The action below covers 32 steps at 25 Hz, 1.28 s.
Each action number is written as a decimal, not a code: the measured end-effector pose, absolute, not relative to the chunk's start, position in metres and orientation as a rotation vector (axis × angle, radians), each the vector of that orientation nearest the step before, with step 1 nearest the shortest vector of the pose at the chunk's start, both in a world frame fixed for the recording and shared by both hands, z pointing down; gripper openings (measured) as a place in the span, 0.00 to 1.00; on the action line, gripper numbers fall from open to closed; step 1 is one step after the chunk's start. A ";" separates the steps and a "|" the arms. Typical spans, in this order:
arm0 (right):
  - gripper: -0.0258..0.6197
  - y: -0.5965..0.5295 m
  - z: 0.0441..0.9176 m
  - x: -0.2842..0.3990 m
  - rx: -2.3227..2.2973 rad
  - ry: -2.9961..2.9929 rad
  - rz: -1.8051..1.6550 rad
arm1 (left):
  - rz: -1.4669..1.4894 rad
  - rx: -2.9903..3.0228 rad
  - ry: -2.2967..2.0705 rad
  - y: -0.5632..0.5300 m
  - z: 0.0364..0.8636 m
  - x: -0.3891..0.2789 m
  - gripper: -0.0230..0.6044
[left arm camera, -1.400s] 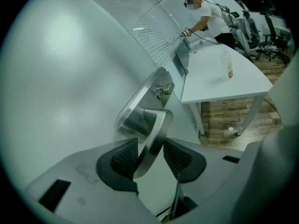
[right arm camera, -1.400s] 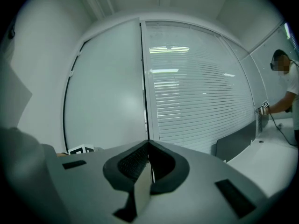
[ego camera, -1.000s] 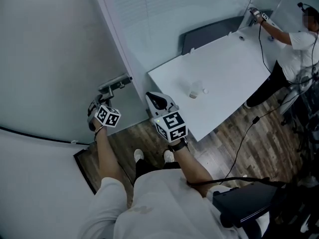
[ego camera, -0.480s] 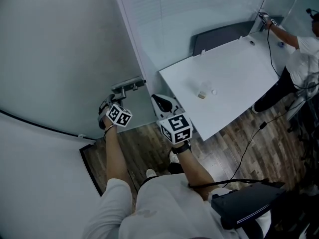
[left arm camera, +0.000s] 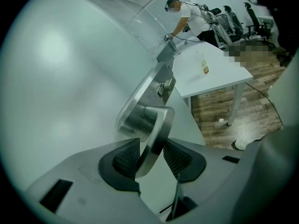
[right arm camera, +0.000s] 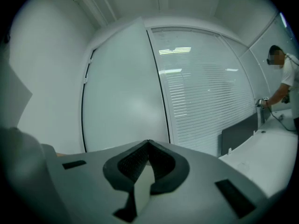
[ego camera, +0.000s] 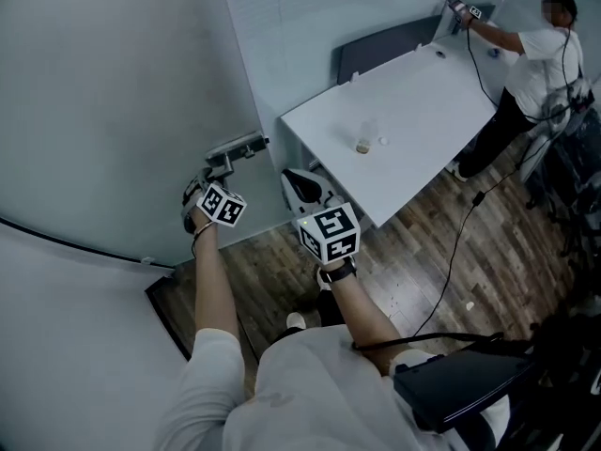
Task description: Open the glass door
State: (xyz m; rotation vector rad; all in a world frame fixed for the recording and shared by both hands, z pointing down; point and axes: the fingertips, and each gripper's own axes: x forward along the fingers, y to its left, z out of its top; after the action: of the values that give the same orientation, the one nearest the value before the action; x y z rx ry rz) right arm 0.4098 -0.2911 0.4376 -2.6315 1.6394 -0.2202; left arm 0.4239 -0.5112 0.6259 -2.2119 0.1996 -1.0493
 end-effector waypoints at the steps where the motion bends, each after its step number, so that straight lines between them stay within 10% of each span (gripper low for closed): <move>1: 0.04 -0.286 0.435 0.404 -2.650 1.613 -0.209 | -1.046 -2.213 0.184 -0.510 0.627 0.422 0.27; 32: 0.04 -0.158 0.414 0.305 -2.706 1.625 -0.110 | -1.081 -2.123 0.284 -0.431 0.640 0.289 0.27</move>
State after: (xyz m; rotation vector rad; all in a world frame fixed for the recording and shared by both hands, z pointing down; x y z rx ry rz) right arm 0.3053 -0.1575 0.4136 -2.7061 1.6253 -0.1102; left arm 0.2888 -0.4310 0.6397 -2.1228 0.2837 -1.0809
